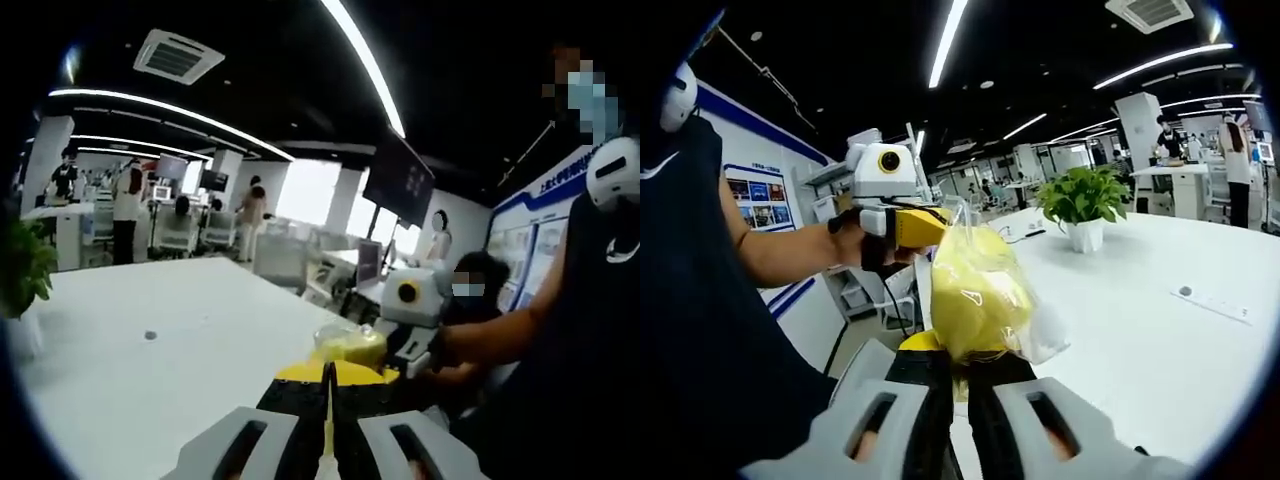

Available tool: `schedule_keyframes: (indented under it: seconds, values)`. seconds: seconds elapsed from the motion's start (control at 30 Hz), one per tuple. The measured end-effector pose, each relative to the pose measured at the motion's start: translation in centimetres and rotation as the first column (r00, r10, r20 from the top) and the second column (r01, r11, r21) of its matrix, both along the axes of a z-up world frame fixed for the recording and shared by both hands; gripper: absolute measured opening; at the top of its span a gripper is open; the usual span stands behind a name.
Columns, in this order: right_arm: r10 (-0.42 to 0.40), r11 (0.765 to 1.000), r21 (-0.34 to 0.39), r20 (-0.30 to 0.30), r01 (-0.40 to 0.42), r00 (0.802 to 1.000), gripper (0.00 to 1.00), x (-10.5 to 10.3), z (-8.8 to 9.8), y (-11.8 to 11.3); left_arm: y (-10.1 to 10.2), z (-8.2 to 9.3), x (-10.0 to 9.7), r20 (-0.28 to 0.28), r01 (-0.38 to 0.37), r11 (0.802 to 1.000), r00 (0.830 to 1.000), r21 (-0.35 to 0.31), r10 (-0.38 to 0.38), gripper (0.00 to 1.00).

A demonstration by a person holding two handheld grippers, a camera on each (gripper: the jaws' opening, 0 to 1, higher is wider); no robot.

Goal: Compare the silicone blocks by pressing each to a similar depth, holding the contact briefly, and releasing to observe deformation and rebound differences across the visible hardness samples.

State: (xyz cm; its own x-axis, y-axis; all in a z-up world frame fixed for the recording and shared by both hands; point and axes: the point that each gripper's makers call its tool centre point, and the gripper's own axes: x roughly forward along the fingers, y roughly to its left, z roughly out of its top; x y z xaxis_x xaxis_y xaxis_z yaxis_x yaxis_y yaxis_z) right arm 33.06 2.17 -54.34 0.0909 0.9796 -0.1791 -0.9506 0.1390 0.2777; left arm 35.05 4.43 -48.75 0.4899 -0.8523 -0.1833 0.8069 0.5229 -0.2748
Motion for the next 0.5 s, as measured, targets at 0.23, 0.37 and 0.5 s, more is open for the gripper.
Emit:
schedule_keyframes:
  seconds: [0.23, 0.37, 0.5]
  values:
    - [0.019, 1.0, -0.004, 0.035, -0.018, 0.999, 0.0, 0.07, 0.25, 0.2, 0.3, 0.12, 0.08, 0.02, -0.013, 1.0, 1.0, 0.009, 0.013, 0.0]
    - [0.023, 1.0, -0.003, 0.037, -0.023, 0.999, 0.0, -0.06, 0.41, 0.31, 0.36, 0.34, 0.02, 0.031, -0.011, 1.0, 0.999, 0.01, 0.011, 0.0]
    - [0.025, 1.0, -0.005, 0.036, -0.024, 0.999, 0.0, -0.08, 0.32, 0.43, 0.4, 0.27, -0.06, 0.044, -0.012, 1.0, 0.999, 0.023, 0.011, 0.0]
